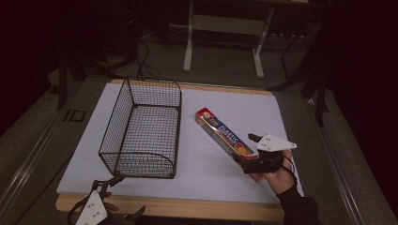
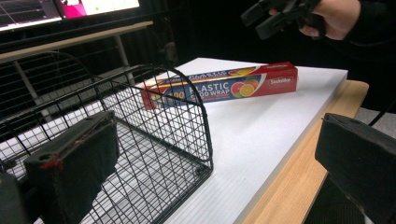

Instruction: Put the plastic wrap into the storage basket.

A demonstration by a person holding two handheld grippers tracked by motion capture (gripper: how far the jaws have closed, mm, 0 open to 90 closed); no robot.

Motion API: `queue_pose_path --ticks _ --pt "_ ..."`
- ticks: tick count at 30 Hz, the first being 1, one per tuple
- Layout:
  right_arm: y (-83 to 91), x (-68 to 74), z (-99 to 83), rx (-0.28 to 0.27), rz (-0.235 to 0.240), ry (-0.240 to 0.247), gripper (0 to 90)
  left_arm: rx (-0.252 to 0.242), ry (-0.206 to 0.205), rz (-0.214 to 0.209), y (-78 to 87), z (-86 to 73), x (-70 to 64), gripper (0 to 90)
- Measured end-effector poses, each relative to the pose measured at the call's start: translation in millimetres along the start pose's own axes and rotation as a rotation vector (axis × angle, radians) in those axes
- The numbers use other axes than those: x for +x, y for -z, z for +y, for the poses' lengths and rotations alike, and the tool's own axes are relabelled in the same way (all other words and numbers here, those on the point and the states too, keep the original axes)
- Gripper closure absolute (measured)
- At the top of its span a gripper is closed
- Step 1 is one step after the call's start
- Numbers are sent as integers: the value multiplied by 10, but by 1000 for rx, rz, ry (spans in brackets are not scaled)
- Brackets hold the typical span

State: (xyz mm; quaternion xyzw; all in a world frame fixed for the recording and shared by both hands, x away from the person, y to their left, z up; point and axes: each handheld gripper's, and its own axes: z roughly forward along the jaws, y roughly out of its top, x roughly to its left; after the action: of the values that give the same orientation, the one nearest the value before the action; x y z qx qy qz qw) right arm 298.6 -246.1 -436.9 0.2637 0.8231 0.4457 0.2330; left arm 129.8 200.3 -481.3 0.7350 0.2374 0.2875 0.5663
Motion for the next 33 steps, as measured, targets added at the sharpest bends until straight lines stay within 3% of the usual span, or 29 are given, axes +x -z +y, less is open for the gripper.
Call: queue_pose_path --ticks 5,15,33 --pt "-95 -146 29 22 5 -41 103 4 2 -7 -10 -1 2 2" --pt "-233 -283 44 40 -12 -49 94 6 1 -12 -18 0 3 2" --pt "-679 -456 -118 234 31 -122 113 16 -2 -18 -32 -3 4 2"
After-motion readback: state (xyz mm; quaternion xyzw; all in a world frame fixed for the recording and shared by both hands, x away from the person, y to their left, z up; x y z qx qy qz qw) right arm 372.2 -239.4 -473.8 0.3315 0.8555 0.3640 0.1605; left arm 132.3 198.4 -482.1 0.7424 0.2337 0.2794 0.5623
